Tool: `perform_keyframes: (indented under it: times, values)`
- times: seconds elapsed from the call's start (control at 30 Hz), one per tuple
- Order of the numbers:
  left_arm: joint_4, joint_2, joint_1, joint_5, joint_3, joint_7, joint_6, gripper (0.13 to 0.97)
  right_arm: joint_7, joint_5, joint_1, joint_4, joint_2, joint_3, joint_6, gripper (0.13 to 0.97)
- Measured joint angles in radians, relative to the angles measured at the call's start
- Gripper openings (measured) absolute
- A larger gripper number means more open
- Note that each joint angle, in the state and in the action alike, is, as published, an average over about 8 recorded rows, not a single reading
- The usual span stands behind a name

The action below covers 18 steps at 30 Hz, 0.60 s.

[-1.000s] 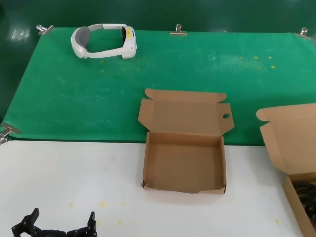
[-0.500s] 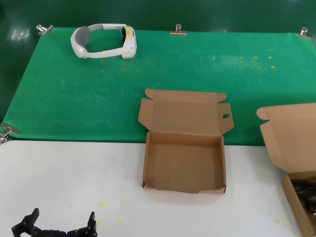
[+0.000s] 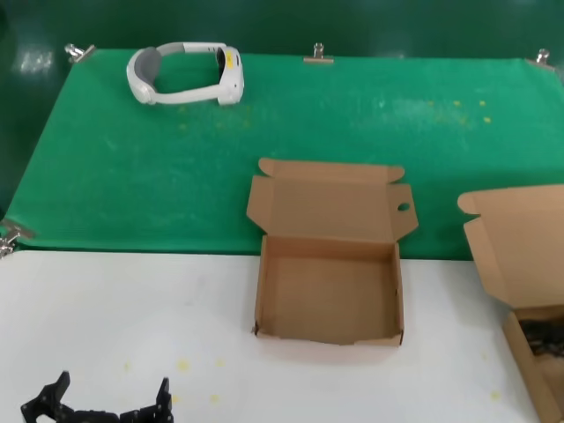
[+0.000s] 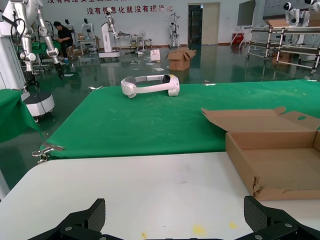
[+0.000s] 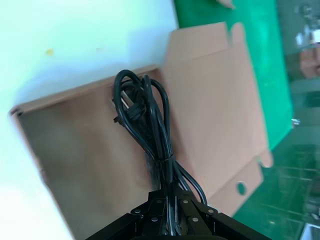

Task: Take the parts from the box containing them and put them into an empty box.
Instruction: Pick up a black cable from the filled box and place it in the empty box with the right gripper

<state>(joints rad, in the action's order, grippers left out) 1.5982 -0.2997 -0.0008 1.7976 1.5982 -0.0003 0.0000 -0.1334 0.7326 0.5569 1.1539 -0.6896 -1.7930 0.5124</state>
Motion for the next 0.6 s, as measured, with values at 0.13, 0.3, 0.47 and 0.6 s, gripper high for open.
perform_keyframes:
  times: [0.13, 0.3, 0.47, 0.6]
  values:
    - [0.0, 0.0, 0.0, 0.0, 0.0, 0.0, 0.0, 0.966, -0.056, -0.064, -0.038, 0.099, 0.016, 0.08, 0.043, 0.161]
    - [0.0, 0.0, 0.0, 0.0, 0.0, 0.0, 0.0, 0.966, -0.114, -0.134, -0.057, 0.201, 0.066, 0.156, 0.093, 0.161]
    - [0.0, 0.0, 0.0, 0.0, 0.0, 0.0, 0.0, 0.966, -0.138, -0.189, -0.042, 0.247, 0.149, 0.185, 0.116, 0.161]
    - [0.0, 0.0, 0.0, 0.0, 0.0, 0.0, 0.0, 0.966, -0.132, -0.222, -0.009, 0.238, 0.228, 0.178, 0.112, 0.161]
